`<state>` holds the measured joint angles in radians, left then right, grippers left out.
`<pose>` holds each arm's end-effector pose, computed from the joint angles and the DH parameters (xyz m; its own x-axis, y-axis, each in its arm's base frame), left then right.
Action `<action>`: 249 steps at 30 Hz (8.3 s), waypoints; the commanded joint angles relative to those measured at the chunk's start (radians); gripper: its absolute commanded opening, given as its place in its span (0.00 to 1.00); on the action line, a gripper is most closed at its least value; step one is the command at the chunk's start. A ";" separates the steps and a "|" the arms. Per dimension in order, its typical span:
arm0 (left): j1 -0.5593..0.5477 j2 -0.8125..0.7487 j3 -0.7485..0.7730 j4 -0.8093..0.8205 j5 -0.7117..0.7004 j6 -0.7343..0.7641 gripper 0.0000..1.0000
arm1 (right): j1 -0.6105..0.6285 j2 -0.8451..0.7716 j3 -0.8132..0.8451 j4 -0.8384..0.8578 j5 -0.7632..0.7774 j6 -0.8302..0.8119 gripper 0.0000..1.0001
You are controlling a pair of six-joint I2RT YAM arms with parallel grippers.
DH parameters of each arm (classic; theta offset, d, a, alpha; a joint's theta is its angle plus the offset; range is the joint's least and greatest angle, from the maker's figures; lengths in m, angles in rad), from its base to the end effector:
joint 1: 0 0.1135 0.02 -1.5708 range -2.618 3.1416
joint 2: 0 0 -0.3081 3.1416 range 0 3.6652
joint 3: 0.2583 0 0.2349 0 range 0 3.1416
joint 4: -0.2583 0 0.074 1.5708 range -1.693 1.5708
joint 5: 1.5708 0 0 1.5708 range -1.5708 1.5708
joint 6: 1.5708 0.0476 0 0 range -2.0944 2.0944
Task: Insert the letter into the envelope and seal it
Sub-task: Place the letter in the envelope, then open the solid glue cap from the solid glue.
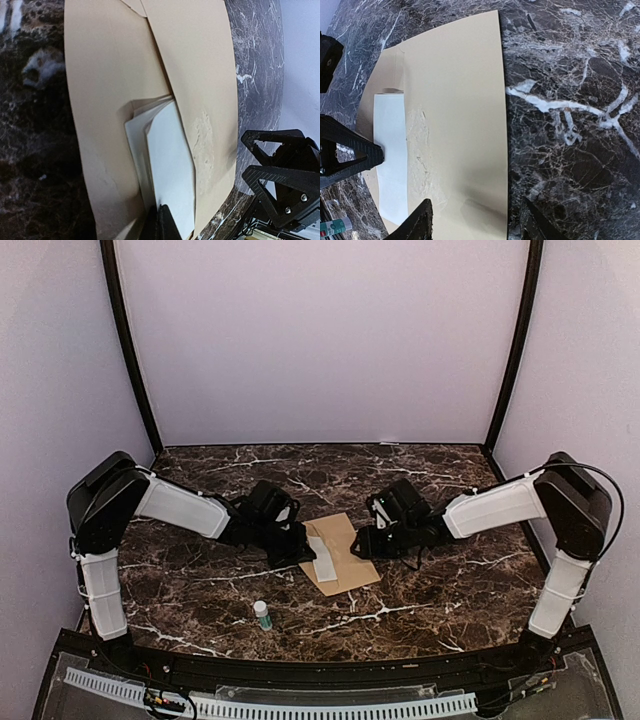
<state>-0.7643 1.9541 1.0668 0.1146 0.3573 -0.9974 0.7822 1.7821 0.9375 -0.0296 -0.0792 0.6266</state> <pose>0.2845 -0.2958 0.1783 -0.9699 -0.1604 -0.1833 0.0265 0.6787 -0.7340 0.2515 0.2552 0.1916 -0.8739 -0.0442 -0.4841 -0.2792 0.8608 0.4254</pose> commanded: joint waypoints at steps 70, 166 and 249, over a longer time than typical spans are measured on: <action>-0.035 -0.024 0.112 -0.172 -0.101 0.114 0.48 | -0.011 0.047 0.010 0.096 -0.098 0.011 0.53; -0.090 0.051 0.292 -0.306 -0.186 0.192 0.61 | 0.032 0.085 0.028 0.139 -0.132 0.048 0.50; 0.335 -0.802 -0.218 -0.356 -0.395 0.669 0.79 | 0.638 0.261 0.634 -0.374 0.284 -0.258 0.57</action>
<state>-0.4339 1.1725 0.8665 -0.2359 -0.0460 -0.3325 1.4155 2.0514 1.5517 -0.4160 0.1883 0.3561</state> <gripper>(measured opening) 0.791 0.579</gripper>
